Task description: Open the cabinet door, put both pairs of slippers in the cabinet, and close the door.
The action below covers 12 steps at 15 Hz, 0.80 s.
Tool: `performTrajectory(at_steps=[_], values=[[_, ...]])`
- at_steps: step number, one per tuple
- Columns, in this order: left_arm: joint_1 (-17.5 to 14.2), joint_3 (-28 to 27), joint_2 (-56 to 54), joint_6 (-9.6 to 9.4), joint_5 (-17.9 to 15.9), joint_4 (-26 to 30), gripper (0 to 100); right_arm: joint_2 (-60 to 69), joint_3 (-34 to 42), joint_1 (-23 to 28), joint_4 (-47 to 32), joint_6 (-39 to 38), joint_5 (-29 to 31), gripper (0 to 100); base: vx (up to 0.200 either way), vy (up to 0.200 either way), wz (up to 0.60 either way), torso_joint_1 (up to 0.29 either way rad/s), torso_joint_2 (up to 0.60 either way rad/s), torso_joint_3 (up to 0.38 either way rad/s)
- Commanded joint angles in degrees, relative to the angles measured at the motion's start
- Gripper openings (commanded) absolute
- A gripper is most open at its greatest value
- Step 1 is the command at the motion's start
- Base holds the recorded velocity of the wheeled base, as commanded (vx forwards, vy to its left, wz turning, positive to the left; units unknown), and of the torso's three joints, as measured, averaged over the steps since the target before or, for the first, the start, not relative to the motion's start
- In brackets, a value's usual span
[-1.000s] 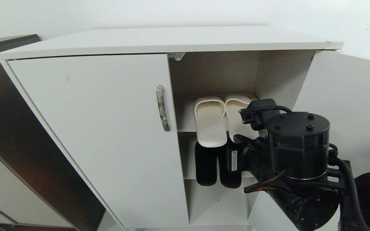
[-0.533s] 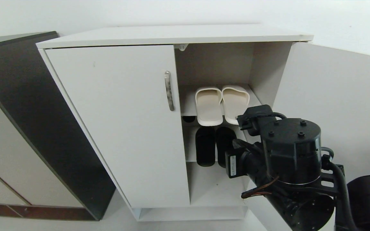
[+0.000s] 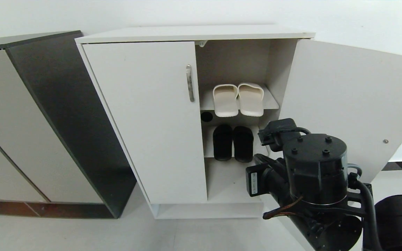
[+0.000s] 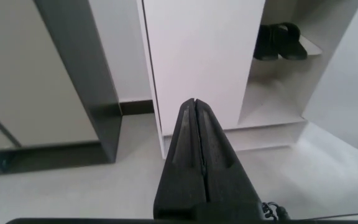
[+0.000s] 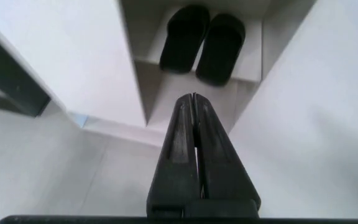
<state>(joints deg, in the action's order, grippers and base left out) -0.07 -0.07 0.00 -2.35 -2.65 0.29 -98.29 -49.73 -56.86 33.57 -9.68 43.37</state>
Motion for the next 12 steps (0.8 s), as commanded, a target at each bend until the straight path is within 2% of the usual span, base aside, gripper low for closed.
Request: performTrajectory(at_steps=[1, 2, 12], values=[[0.0, 0.0, 0.0, -0.02, 0.0, 0.0, 0, -0.2, 0.2, 0.0, 0.3, 0.0, 0.0, 0, -0.2, 0.0, 0.0, 0.007, 0.0, 0.007], [0.0, 0.0, 0.0, -0.02, 0.0, 0.0, 0, -0.1, 0.7, 0.0, 0.4, 0.1, 0.0, 0, -0.2, 0.0, 0.0, 0.002, 0.0, 0.012], [0.0, 0.0, 0.0, -0.02, 0.0, 0.0, 0, -0.7, 3.2, 1.3, 2.2, 1.9, -1.5, 0, 0.0, 0.0, 0.0, 0.0, 0.0, 0.0]])
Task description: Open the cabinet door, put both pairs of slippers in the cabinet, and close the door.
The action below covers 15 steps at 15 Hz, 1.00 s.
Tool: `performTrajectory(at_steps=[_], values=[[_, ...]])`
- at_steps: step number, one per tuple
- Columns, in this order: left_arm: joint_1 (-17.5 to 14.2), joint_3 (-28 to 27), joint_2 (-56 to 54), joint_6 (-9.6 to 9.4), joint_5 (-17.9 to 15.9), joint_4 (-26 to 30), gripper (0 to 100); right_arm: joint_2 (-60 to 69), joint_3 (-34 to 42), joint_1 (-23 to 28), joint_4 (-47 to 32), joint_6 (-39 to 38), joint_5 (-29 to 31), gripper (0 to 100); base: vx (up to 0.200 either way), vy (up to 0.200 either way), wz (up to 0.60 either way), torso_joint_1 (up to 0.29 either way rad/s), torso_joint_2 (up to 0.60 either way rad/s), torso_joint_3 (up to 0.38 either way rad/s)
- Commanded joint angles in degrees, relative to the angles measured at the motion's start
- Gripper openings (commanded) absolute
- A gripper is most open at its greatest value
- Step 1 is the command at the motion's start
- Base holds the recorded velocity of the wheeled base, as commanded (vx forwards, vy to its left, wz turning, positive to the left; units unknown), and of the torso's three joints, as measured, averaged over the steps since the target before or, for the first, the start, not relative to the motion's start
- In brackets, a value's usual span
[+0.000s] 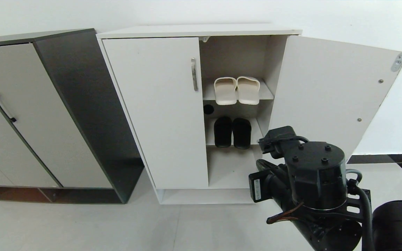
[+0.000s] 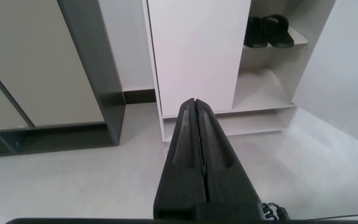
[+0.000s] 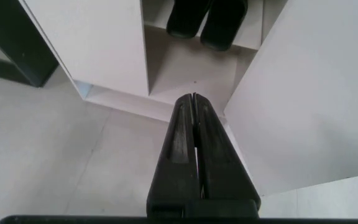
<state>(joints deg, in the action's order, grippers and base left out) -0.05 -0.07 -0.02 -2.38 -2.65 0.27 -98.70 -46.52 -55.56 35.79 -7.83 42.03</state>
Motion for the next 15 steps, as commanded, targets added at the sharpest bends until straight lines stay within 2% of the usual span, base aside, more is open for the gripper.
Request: performTrajectory(at_steps=[1, 12, 15], values=[[0.0, 0.0, 0.0, 0.0, 0.0, 0.0, 0, -0.4, 0.0, 0.0, 0.0, 0.0, -0.1, 0, 0.0, 0.0, 0.0, 0.0, 0.0, 0.0], [0.0, 0.0, 0.0, 0.0, 0.0, 0.0, 0, -0.4, 0.7, 0.2, 0.2, 0.1, -0.9, 0, 0.0, 0.0, 0.0, 0.0, 0.0, 0.0], [0.0, 0.0, 0.0, 0.0, 0.0, 0.0, 0, -0.4, 0.7, 0.2, 0.2, 0.1, -0.9, 0, 0.0, 0.0, 0.0, 0.007, -0.17, -0.29]])
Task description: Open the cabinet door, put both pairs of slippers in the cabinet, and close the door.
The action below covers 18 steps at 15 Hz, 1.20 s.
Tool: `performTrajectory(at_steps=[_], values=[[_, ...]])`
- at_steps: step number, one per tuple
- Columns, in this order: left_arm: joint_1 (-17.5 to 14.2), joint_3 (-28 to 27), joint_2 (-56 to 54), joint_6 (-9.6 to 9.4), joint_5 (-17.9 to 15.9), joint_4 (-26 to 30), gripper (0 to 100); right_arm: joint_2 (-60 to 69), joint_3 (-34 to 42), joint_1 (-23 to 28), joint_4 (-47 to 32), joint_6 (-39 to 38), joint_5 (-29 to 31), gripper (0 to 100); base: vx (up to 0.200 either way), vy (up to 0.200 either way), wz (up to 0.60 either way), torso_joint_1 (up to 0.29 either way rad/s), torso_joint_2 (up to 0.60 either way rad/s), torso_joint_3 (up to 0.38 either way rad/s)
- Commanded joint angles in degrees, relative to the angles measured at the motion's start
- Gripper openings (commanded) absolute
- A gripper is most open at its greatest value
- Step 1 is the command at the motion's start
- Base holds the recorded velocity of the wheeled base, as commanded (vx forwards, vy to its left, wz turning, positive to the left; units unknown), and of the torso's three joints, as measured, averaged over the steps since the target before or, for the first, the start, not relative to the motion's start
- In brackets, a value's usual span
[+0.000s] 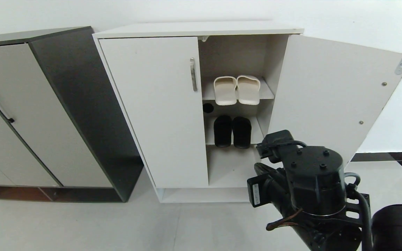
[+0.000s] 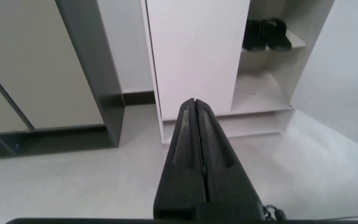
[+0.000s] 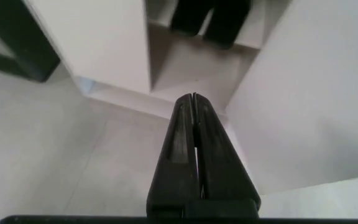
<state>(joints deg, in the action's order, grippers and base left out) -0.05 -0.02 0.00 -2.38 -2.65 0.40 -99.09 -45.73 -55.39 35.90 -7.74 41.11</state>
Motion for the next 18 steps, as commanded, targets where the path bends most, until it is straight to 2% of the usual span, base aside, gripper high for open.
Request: performTrajectory(at_steps=[1, 8, 18], values=[[0.0, -0.1, 0.0, 0.0, 0.0, -0.1, 0, -0.2, -0.1, 0.0, 0.1, 0.0, 0.0, 0, 0.0, 0.0, 0.0, 0.041, -0.3, -0.369], [0.0, -0.1, 0.0, 0.0, 0.0, -0.1, 0, -0.2, 0.3, 0.0, 0.1, 0.0, -1.5, 0, 0.0, 0.0, 0.0, 0.087, -0.5, -0.354], [0.0, -0.1, 0.0, 0.09, 0.0, -0.1, 0, -0.8, 0.6, 1.1, 0.2, -0.2, -1.8, 0, 0.0, 0.0, 0.0, 0.17, -0.49, -0.321]])
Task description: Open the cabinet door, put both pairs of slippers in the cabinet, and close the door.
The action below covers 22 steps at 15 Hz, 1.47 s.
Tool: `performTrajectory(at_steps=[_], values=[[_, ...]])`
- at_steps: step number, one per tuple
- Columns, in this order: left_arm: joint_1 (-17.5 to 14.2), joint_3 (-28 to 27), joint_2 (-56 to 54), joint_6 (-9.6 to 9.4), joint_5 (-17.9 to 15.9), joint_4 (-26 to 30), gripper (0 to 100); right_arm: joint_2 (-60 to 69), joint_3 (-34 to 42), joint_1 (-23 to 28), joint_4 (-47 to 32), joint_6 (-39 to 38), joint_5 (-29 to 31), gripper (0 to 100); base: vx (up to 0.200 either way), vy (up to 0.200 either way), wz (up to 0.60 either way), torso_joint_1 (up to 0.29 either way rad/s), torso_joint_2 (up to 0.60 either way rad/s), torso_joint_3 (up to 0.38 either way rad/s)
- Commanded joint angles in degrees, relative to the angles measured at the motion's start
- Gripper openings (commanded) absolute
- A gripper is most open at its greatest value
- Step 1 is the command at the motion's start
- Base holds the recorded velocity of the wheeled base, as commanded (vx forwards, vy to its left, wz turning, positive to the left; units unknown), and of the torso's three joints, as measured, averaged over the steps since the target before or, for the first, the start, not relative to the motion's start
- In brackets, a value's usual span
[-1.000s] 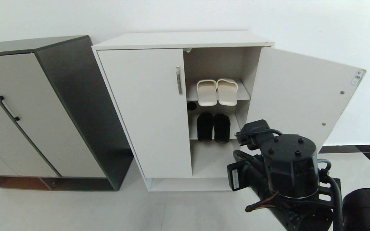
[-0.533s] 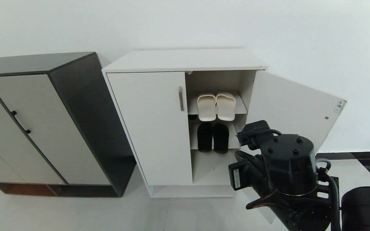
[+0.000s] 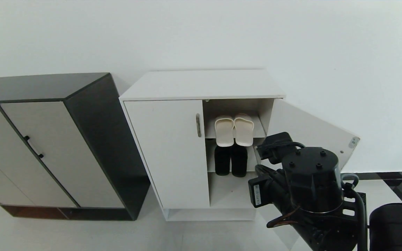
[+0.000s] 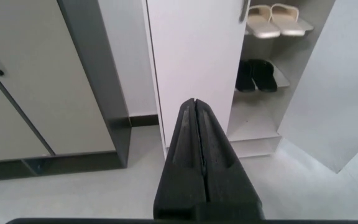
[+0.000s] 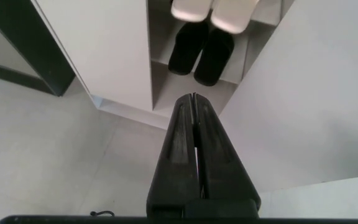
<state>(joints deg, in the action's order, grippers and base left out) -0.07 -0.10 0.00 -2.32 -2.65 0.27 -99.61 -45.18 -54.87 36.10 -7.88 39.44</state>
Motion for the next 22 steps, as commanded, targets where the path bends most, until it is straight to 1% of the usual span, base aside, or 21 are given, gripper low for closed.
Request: performTrajectory(at_steps=[1, 2, 9, 11, 15, 20, 22], values=[[0.0, 0.0, 0.0, 0.03, 0.0, 0.0, 0, -0.3, -0.1, 1.0, 0.2, -0.2, -0.9, 0, 0.0, 0.0, 0.0, 0.198, -0.52, -0.31], [0.0, 0.0, 0.0, 0.03, 0.0, 0.0, 0, -0.3, 0.0, 1.1, 0.6, 0.0, -1.9, 0, 0.0, 0.0, 0.0, 0.198, -0.52, -0.305], [0.0, 0.0, 0.0, -0.06, 0.0, 0.0, 0, -0.8, 0.5, 1.3, 0.8, 0.0, -2.1, 0, 0.0, 0.0, 0.0, 0.228, -0.55, -0.318], [0.0, 0.0, 0.0, 0.03, 0.0, 0.0, 0, -0.8, 0.5, 1.3, 0.8, 0.0, -2.2, 0, 0.0, 0.0, -0.6, 0.22, -0.5, -0.283], [0.0, 0.0, 0.0, 0.03, 0.0, 0.0, 0, -0.8, 0.6, 1.5, 0.8, 0.1, -2.2, 0, 0.0, 0.0, -0.6, 0.056, -0.12, -0.071], [0.0, 0.0, 0.0, 0.03, 0.0, 0.0, 0, -1.0, 0.3, 4.2, 0.8, 0.1, -2.2, 0, 0.0, 0.0, 0.0, 0.0, 0.0, 0.0], [0.0, 0.0, 0.0, 0.03, 0.0, 0.0, 0, -1.7, 0.0, 6.3, 0.8, 1.0, -2.2, 0, 0.0, 0.0, 0.0, 0.0, 0.0, 0.0]])
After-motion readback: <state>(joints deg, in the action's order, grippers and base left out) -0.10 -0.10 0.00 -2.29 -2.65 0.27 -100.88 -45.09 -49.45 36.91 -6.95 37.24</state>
